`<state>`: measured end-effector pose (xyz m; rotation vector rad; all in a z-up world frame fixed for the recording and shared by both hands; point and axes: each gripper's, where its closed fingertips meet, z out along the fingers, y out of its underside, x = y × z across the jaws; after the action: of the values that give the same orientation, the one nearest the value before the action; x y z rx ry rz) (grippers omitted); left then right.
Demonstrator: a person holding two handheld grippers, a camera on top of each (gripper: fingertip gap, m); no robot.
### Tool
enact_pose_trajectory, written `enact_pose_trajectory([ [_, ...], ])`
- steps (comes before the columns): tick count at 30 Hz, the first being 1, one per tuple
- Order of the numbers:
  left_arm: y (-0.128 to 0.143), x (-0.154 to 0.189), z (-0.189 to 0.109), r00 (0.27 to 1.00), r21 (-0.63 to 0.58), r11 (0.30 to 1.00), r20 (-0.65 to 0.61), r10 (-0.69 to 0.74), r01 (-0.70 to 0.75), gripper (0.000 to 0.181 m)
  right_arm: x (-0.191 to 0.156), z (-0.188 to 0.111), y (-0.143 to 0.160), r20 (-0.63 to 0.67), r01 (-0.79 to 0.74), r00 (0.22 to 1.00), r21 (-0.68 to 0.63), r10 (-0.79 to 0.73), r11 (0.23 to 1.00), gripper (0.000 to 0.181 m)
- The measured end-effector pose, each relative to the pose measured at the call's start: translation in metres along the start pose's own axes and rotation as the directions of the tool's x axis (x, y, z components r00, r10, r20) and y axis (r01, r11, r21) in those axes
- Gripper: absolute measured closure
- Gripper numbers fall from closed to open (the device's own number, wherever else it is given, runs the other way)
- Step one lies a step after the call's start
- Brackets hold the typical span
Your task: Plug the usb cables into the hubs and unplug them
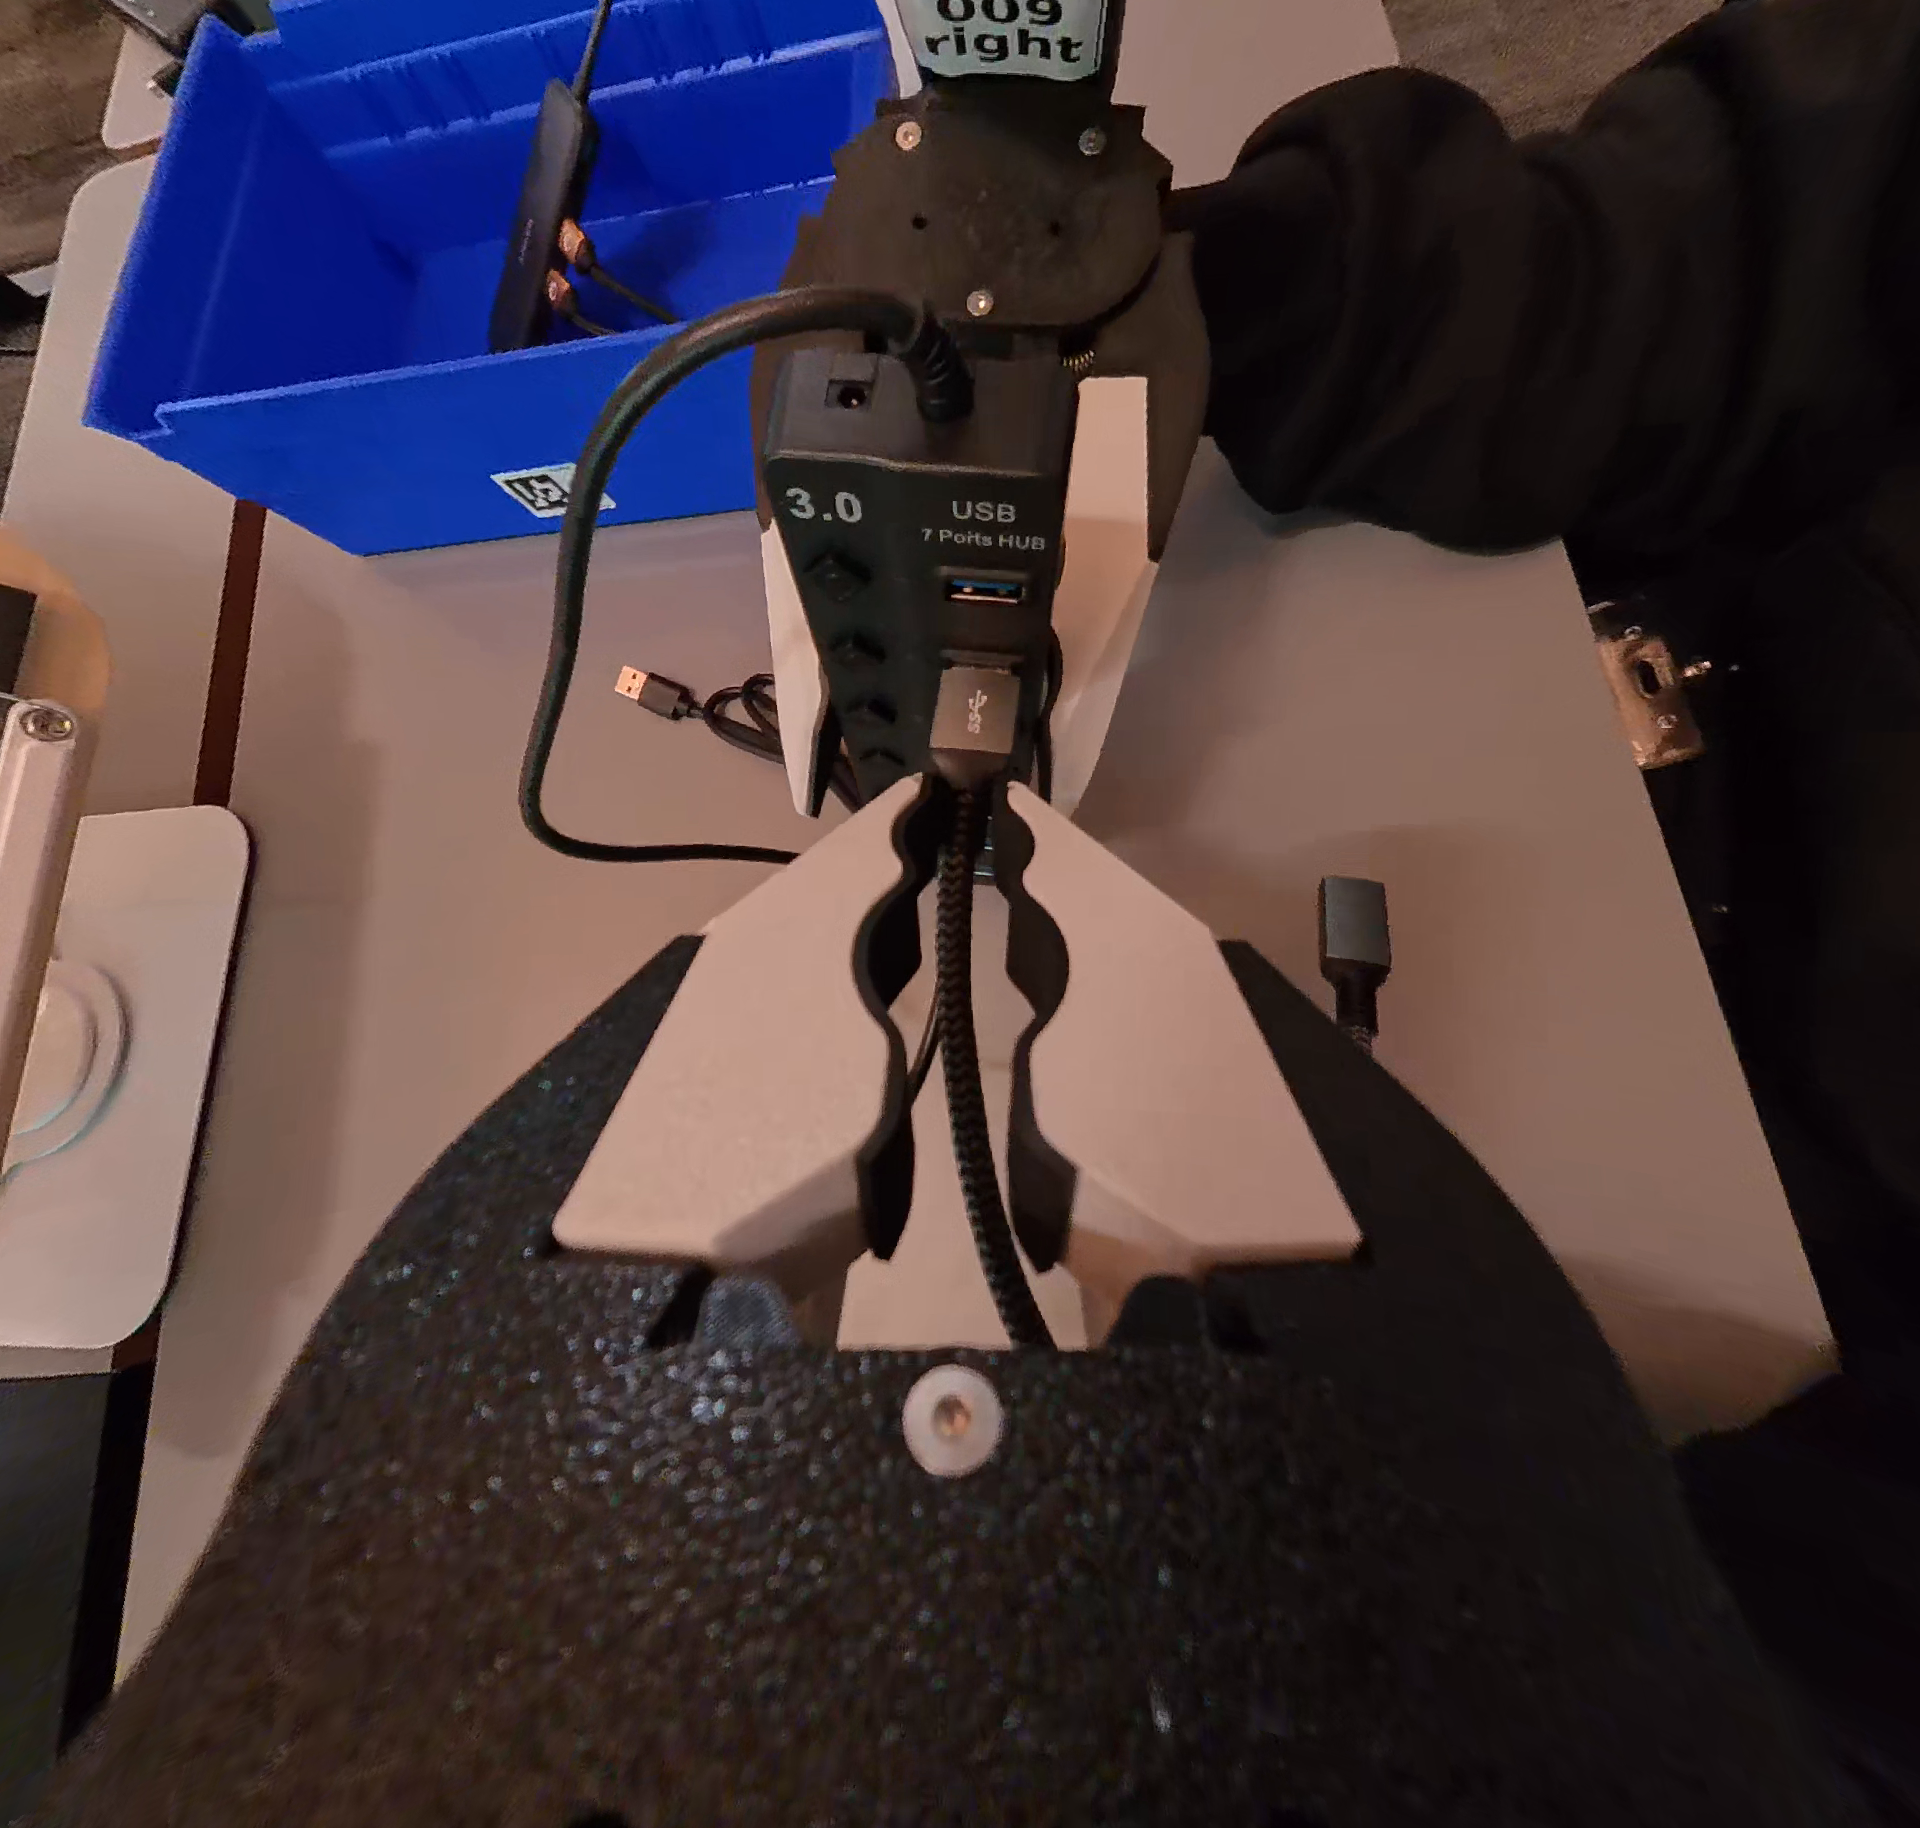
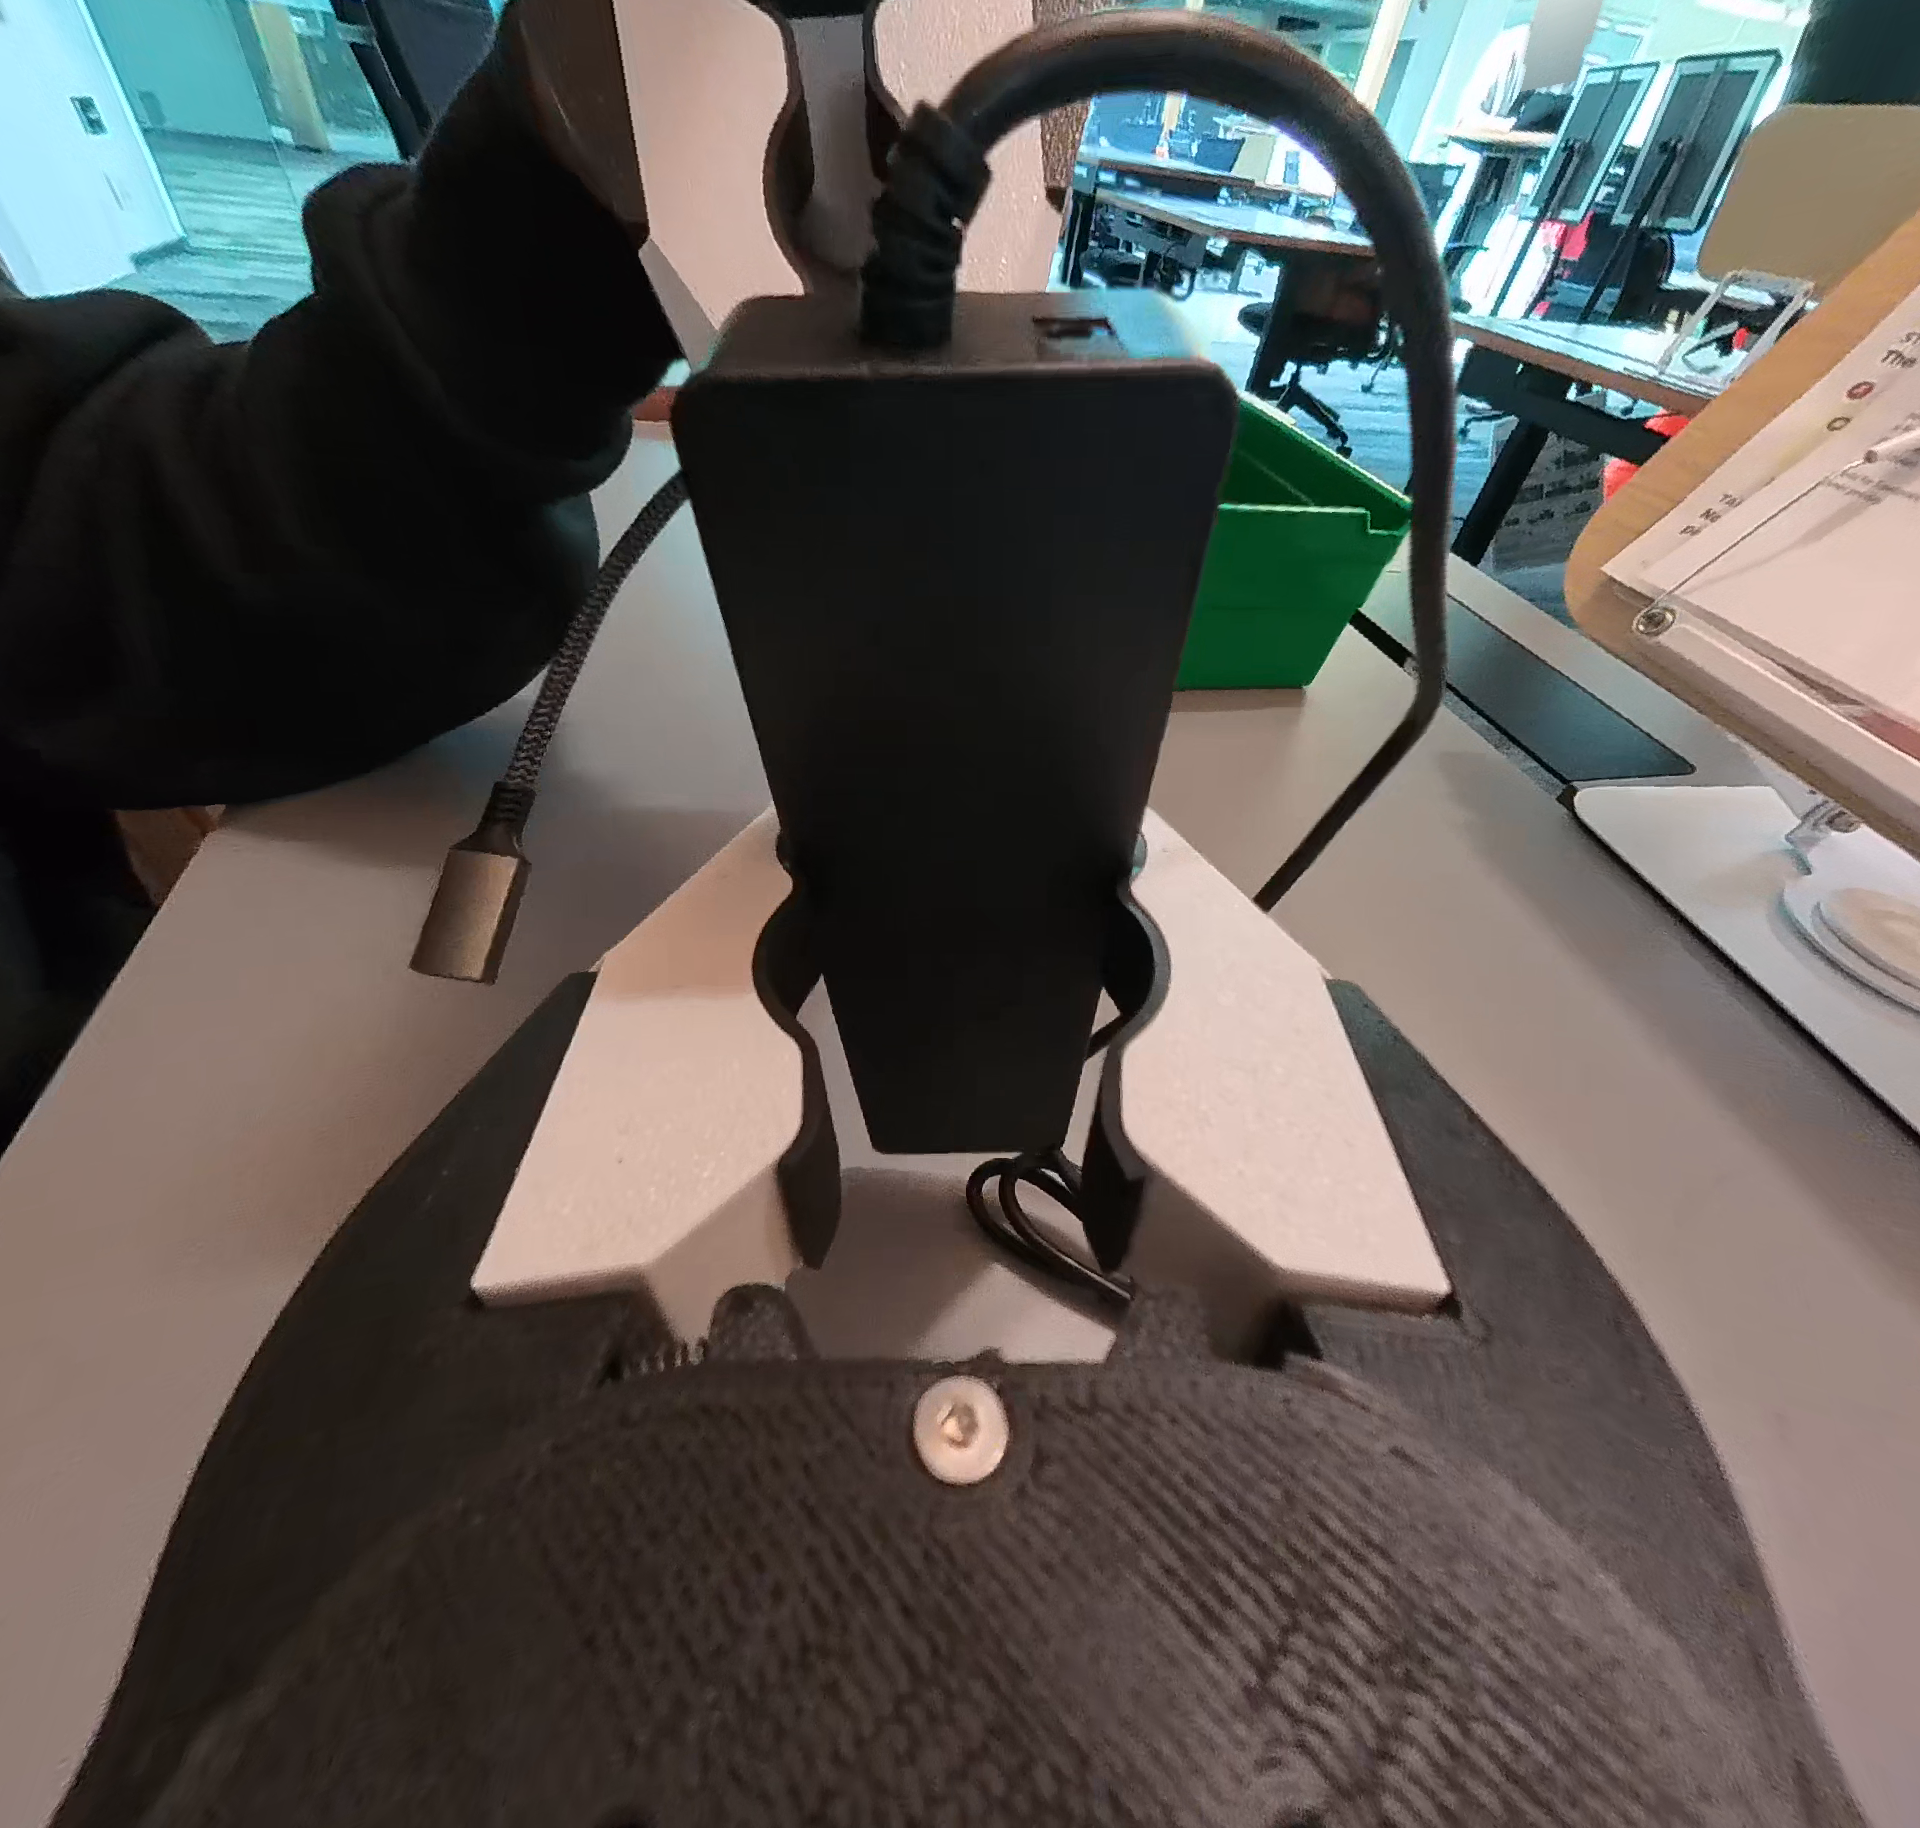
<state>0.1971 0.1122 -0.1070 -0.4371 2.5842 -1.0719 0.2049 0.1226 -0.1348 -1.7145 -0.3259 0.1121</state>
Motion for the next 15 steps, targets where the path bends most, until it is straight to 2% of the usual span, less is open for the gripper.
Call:
enact_pose_trajectory([
  [3,0.003,0.001,0.000,1.000,-0.015,1.000,-0.005,0.011,-0.011,0.175,-0.001,0.003,0.003,0.000,0.012,1.000,-0.016,-0.012,1.000,0.129],
  [7,-0.003,0.000,-0.003,1.000,0.033,0.999,0.000,-0.019,0.019,0.173,0.002,-0.001,-0.003,-0.025,0.037,0.999,0.007,-0.037,0.999,0.129],
  [9,-0.009,-0.010,-0.014,0.994,0.070,0.995,0.072,-0.079,0.074,0.169,0.008,-0.002,-0.012,-0.073,0.031,0.997,0.043,-0.028,0.999,0.129],
  [11,-0.027,-0.031,-0.044,0.964,0.208,0.972,0.219,-0.153,0.107,0.159,0.016,-0.007,-0.023,-0.129,0.022,0.992,0.097,-0.009,0.995,0.129],
  [13,-0.043,-0.052,-0.083,0.903,0.384,0.917,0.351,-0.248,0.103,0.156,0.025,-0.019,-0.036,-0.189,0.027,0.982,0.152,0.002,0.988,0.129],
  [15,-0.048,-0.065,-0.115,0.843,0.505,0.859,0.425,-0.329,0.080,0.156,0.037,-0.034,-0.052,-0.260,0.015,0.964,0.222,0.044,0.975,0.129],
])
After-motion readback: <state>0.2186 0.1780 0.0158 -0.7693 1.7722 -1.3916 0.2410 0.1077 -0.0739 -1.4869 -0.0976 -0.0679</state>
